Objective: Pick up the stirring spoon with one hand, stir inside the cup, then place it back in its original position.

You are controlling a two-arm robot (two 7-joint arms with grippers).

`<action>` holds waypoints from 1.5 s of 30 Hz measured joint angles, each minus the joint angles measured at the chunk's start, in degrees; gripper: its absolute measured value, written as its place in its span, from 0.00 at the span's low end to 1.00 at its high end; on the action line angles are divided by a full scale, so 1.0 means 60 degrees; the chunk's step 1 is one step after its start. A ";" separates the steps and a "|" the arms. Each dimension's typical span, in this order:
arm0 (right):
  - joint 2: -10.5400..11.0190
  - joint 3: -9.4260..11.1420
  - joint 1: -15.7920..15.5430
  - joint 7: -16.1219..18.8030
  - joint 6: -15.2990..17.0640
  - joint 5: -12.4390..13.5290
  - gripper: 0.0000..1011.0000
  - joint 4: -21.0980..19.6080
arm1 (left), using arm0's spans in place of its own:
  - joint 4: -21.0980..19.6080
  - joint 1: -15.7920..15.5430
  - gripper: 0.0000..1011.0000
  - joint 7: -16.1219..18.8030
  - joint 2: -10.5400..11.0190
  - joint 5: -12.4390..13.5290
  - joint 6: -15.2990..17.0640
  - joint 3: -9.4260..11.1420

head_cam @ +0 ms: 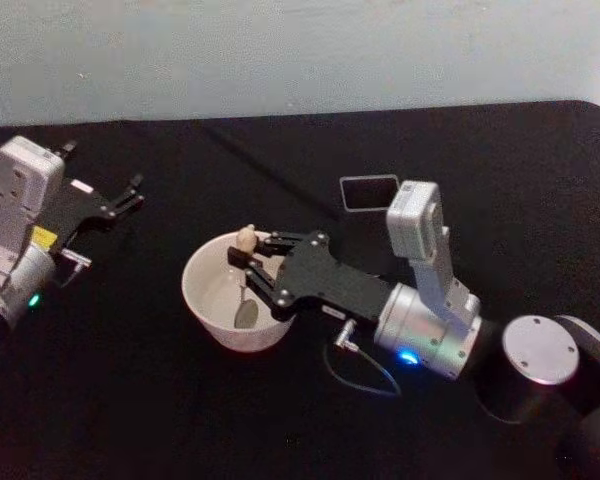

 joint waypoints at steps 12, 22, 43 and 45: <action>-0.0330 -0.0017 0.0383 -0.0185 -0.0137 -0.0238 0.16 0.0544 | 0.0000 0.0000 0.99 0.0000 -0.0001 0.0000 0.0000 0.0000; -0.0438 0.0136 0.0530 -0.0318 -0.0188 -0.0315 0.16 0.0803 | 0.0000 -0.0001 0.99 0.0000 0.0000 0.0000 0.0000 -0.0001; -0.0092 0.0414 0.0141 -0.0319 -0.0052 -0.0248 0.16 0.0362 | 0.0000 -0.0001 0.99 0.0000 0.0000 0.0000 0.0000 0.0000; -0.0029 0.0417 0.0069 -0.0266 -0.0023 -0.0198 0.16 0.0256 | 0.0000 0.0000 0.99 0.0000 0.0000 0.0000 0.0000 -0.0001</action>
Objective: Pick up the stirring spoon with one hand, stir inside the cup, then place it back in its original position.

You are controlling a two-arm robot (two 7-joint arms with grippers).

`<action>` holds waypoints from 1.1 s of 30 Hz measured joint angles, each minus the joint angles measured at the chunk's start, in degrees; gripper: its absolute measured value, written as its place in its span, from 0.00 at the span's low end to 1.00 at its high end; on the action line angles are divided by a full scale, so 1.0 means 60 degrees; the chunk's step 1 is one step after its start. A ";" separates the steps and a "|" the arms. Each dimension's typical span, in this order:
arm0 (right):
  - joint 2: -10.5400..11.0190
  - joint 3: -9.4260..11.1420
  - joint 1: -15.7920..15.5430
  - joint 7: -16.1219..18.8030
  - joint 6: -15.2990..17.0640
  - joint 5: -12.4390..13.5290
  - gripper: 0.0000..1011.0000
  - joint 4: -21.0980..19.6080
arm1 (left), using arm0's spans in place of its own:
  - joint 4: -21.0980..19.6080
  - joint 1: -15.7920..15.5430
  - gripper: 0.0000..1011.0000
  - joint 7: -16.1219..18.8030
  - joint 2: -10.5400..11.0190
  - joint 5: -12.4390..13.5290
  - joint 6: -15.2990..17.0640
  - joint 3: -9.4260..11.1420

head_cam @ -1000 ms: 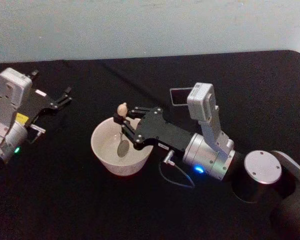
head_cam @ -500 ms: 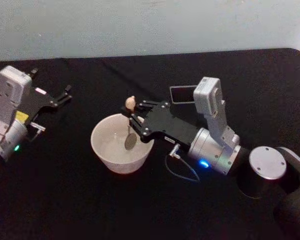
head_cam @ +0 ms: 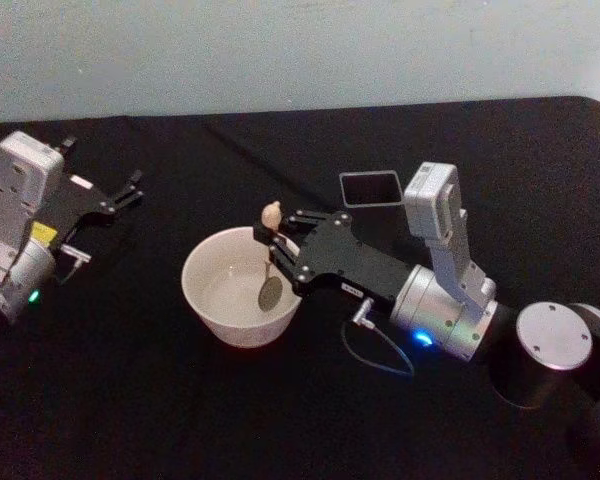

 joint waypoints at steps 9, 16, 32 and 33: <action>0.0187 -0.0106 -0.0236 0.0128 0.0091 0.0067 0.16 -0.0310 | 0.0000 -0.0001 0.99 0.0001 0.0000 0.0000 0.0000 0.0001; 0.0185 -0.0219 -0.0266 0.0207 0.0112 0.0111 0.16 -0.0399 | 0.0000 0.0000 0.99 0.0001 0.0000 0.0000 -0.0001 0.0000; -0.0212 -0.0426 0.0220 0.0127 -0.0052 -0.0054 0.16 0.0111 | 0.0000 0.0000 0.99 0.0001 0.0000 0.0000 0.0000 0.0001; -0.0236 -0.0421 0.0252 0.0105 -0.0061 -0.0068 0.16 0.0152 | 0.0000 0.0000 0.99 0.0001 0.0000 0.0000 0.0000 0.0001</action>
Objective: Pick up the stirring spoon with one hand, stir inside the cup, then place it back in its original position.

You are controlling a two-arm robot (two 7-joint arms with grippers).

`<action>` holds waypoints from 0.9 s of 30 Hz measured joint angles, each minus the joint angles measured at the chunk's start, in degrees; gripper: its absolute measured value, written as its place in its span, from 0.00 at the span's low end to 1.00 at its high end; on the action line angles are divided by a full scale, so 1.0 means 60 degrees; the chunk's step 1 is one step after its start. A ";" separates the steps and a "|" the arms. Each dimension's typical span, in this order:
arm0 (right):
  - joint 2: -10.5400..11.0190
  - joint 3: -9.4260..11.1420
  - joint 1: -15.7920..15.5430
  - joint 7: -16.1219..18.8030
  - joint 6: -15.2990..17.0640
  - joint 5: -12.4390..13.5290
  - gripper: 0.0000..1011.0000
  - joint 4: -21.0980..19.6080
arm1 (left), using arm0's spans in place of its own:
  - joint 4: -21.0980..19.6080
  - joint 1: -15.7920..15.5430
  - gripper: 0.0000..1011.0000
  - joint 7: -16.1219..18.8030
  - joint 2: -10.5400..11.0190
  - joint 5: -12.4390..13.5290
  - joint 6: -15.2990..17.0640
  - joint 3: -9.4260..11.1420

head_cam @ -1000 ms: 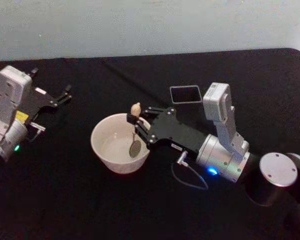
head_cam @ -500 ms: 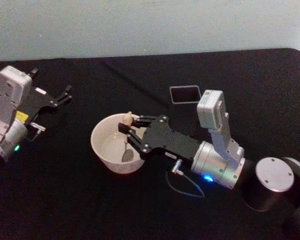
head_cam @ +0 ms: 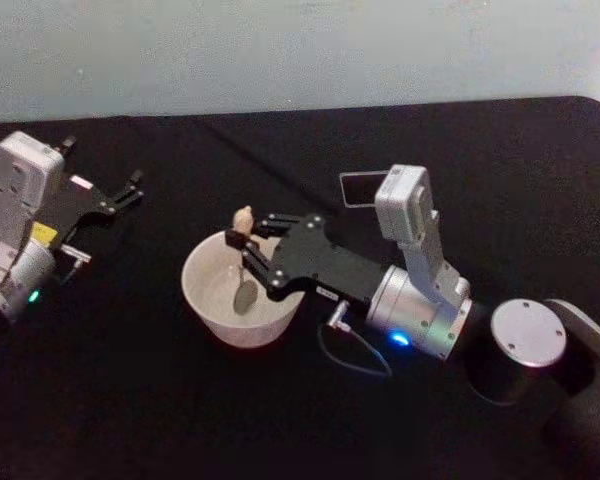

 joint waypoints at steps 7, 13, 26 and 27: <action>-0.0164 0.0134 0.0246 -0.0160 -0.0076 -0.0078 0.16 0.0316 | 0.0000 0.0000 0.99 0.0000 0.0000 0.0000 0.0000 0.0000; -0.0185 0.0228 0.0281 -0.0227 -0.0094 -0.0090 0.16 0.0383 | 0.0000 0.0001 0.99 0.0000 0.0000 0.0000 0.0000 0.0000; -0.0110 0.0361 0.0155 -0.0282 -0.0079 -0.0126 0.16 0.0318 | 0.0000 0.0000 0.99 0.0000 0.0000 0.0000 0.0000 0.0000; -0.0081 0.0379 0.0121 -0.0288 -0.0064 -0.0127 0.16 0.0294 | 0.0001 0.0000 0.99 0.0000 0.0000 0.0000 0.0000 0.0000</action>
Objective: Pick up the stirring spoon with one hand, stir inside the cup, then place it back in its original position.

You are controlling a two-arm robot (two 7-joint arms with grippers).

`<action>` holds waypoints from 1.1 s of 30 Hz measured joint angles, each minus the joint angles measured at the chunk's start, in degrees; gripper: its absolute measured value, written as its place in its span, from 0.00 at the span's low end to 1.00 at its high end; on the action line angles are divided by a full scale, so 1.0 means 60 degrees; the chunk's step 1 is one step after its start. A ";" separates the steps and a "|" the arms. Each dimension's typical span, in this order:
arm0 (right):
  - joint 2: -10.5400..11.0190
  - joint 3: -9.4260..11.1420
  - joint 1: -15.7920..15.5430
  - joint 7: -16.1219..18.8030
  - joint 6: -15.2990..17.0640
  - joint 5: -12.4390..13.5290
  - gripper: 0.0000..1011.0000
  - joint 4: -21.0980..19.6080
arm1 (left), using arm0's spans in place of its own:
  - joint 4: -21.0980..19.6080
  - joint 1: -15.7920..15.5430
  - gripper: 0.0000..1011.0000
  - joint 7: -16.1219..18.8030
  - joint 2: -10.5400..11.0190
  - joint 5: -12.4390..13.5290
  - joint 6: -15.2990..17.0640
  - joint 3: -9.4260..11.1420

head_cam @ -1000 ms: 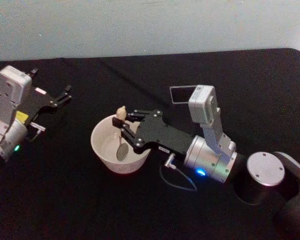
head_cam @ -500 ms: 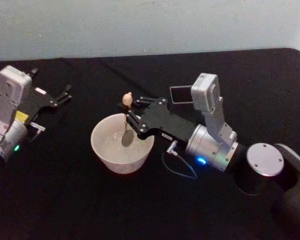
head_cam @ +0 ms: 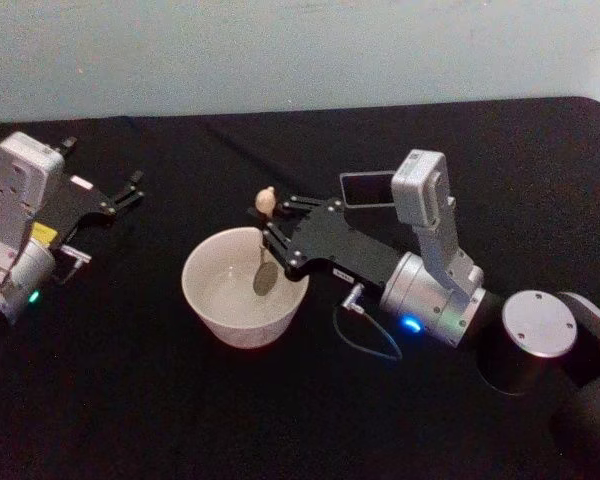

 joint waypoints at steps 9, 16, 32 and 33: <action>0.0198 0.0065 -0.0284 0.0100 0.0137 0.0145 0.16 -0.0353 | 0.0000 0.0000 0.99 0.0000 0.0000 0.0000 0.0000 0.0000; 0.0341 0.0002 -0.0484 0.0211 0.0205 0.0240 0.16 -0.0599 | 0.0000 0.0000 0.99 0.0000 0.0000 0.0000 0.0000 0.0000; 0.0217 -0.0332 -0.0358 0.0360 0.0232 0.0267 0.16 -0.0588 | 0.0000 0.0000 0.99 0.0000 0.0000 0.0000 0.0000 0.0001; 0.0182 -0.0370 -0.0309 0.0361 0.0229 0.0246 0.16 -0.0532 | -0.0001 0.0000 0.99 0.0000 0.0000 0.0000 0.0000 0.0000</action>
